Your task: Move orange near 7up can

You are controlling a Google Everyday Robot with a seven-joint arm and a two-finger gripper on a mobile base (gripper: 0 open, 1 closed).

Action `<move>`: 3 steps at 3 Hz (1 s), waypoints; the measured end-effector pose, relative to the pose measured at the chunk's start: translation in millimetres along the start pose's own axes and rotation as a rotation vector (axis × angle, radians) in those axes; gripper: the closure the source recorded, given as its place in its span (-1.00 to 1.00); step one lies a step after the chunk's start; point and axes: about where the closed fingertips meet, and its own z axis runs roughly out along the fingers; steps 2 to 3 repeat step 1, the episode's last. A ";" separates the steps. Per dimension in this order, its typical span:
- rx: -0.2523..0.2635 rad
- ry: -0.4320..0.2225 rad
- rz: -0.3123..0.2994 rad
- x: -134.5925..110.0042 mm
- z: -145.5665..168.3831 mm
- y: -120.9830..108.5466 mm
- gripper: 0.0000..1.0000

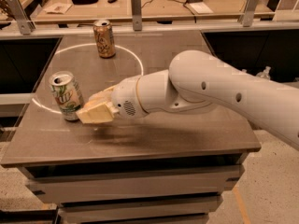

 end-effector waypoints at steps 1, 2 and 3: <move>-0.004 -0.001 0.024 2.7 6.0 -3.9 1.00; -0.004 -0.001 0.024 2.7 6.0 -3.9 1.00; -0.004 -0.001 0.024 2.7 6.0 -3.9 1.00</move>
Offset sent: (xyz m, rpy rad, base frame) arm 0.0000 0.0000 0.0000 0.0000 0.0000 0.0000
